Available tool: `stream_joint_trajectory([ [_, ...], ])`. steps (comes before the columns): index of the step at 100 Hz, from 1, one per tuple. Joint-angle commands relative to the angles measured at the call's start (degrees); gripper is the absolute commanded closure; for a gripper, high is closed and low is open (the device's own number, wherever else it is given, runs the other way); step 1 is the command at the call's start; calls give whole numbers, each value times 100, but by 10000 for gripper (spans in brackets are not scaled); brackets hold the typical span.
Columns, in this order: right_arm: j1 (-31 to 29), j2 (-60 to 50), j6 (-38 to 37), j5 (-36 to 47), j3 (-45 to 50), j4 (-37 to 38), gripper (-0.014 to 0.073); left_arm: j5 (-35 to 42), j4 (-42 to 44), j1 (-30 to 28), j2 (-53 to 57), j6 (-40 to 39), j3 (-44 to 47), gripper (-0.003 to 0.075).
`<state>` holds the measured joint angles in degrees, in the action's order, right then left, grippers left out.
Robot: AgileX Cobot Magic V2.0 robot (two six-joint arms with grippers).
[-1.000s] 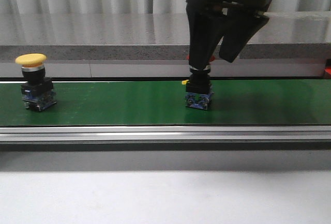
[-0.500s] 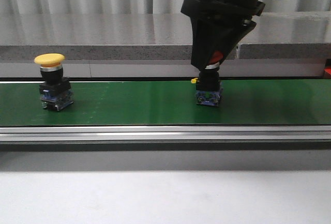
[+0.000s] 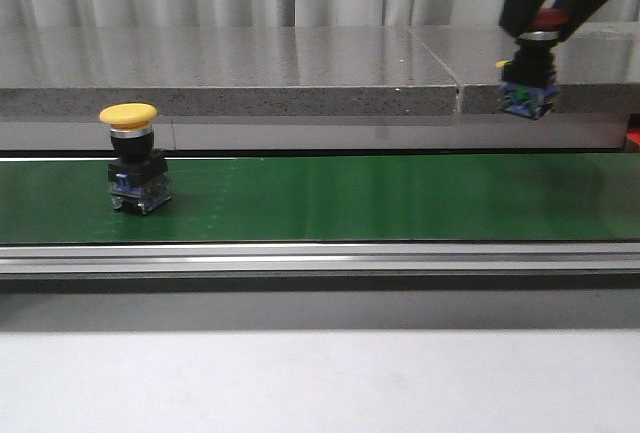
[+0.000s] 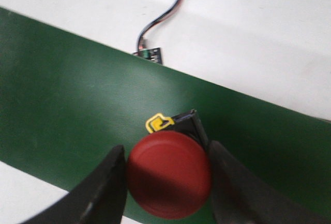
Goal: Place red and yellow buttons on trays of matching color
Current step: 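Carry the red button with the right gripper into the red tray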
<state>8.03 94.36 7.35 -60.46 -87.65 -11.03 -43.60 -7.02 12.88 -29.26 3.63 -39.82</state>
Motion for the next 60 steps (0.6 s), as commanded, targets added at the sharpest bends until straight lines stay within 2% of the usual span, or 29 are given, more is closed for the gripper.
stream_joint_trajectory([
  [1, -463, -392, -150, 69, -179, -72, 354, 367, -103, 47, -21, -8, -145, 741],
  [38, -2381, -420, -416, 246, -179, -72, 354, 367, -103, 47, -21, -8, -145, 741],
  [60, -3310, -420, -865, 441, -179, -67, 354, 367, -103, 47, -21, -8, -145, 741],
])
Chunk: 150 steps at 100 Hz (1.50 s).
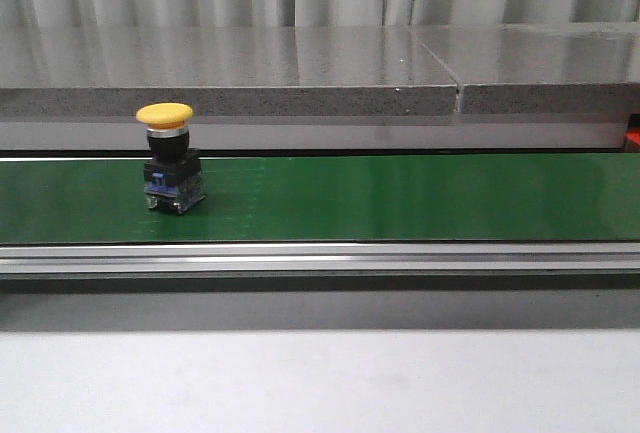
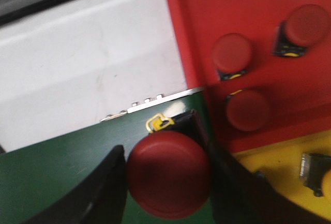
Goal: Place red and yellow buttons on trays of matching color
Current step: 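Carry the red button with the right gripper into the red tray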
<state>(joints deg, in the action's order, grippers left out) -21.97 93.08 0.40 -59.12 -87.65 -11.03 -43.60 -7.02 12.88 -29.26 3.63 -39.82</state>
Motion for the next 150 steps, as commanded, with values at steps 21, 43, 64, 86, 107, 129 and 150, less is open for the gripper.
stream_joint_trajectory([
  [21, -938, -225, -490, 478, -179, -62, 354, 367, -103, 47, -21, -8, -145, 741],
  [43, -1320, 187, -652, 630, -179, -41, 354, 367, -103, 47, -21, -8, -145, 741],
  [64, -1329, 592, -652, 836, -179, -41, 354, 367, -103, 47, -21, -8, -145, 741],
  [86, -1329, 979, -652, 1079, -179, -47, 354, 367, -103, 47, -21, -8, -145, 741],
  [107, -1317, 1302, -652, 1366, -179, -170, 354, 367, -103, 47, -21, -8, -145, 741],
  [129, -1317, 1540, -652, 1599, -179, -305, 354, 367, -103, 47, -21, -8, -145, 741],
  [150, -1317, 1694, -595, 1588, -179, -426, 324, 367, -103, 47, -21, -8, -145, 741],
])
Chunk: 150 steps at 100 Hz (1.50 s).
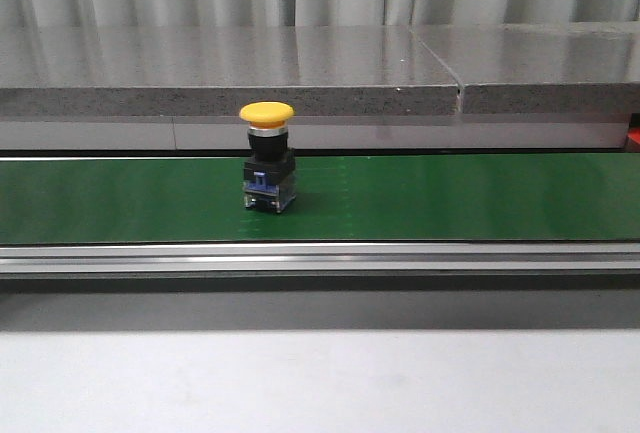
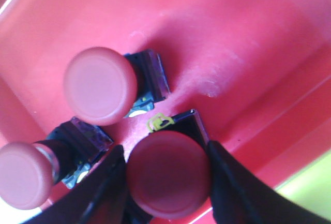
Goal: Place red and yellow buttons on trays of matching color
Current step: 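Carry the red button with the right gripper into the red tray, then move the right gripper over the yellow button on the belt and grasp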
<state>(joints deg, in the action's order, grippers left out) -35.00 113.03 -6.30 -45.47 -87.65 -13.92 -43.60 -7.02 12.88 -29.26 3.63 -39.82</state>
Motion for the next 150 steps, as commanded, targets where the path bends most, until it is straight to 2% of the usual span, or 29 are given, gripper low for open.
stream_joint_trajectory([
  [1, -9, -301, 86, 223, -179, -145, 310, 367, -103, 47, -21, -8, -145, 741],
  [15, -4, -326, 275, 223, -179, -228, 117, 367, -103, 47, -21, -8, -145, 741],
  [23, -4, -354, 275, 217, -189, -229, 70, 367, -103, 47, -21, -8, -145, 741],
  [52, -4, -847, 325, 169, -184, -181, 71, 367, -103, 47, -21, -8, -145, 741],
  [84, 132, -2064, 528, 225, 247, -145, 71, 367, -103, 47, -21, -8, -145, 741],
  [113, 812, -3124, 573, 274, 679, 94, 71, 367, -103, 47, -21, -8, -145, 741],
  [150, 1744, -3739, 630, -270, 690, 123, 71, 367, -103, 47, -21, -8, -145, 741],
])
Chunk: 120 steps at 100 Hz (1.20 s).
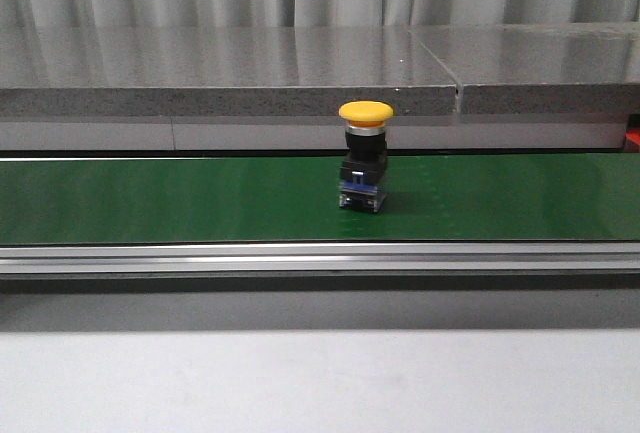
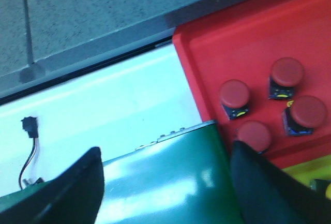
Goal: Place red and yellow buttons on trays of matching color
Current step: 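Move the right gripper over the yellow button on the belt and grasp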
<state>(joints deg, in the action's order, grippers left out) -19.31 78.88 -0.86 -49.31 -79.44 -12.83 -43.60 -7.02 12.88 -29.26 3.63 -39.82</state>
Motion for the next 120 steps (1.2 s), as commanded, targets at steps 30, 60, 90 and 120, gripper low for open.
stream_joint_trajectory([
  [30, 1108, -492, 586, -607, -130, 14, 71, 367, -103, 47, -21, -8, -145, 741],
  [60, 2244, -310, 662, -1083, -136, 14, 71, 367, -103, 47, -21, -8, -145, 741],
  [90, 3248, 414, 1040, -1340, -218, 8, 71, 367, -103, 47, -21, -8, -145, 741],
  [120, 3736, 1307, 1385, -1193, -218, 8, 71, 367, -103, 47, -21, -8, -145, 741],
])
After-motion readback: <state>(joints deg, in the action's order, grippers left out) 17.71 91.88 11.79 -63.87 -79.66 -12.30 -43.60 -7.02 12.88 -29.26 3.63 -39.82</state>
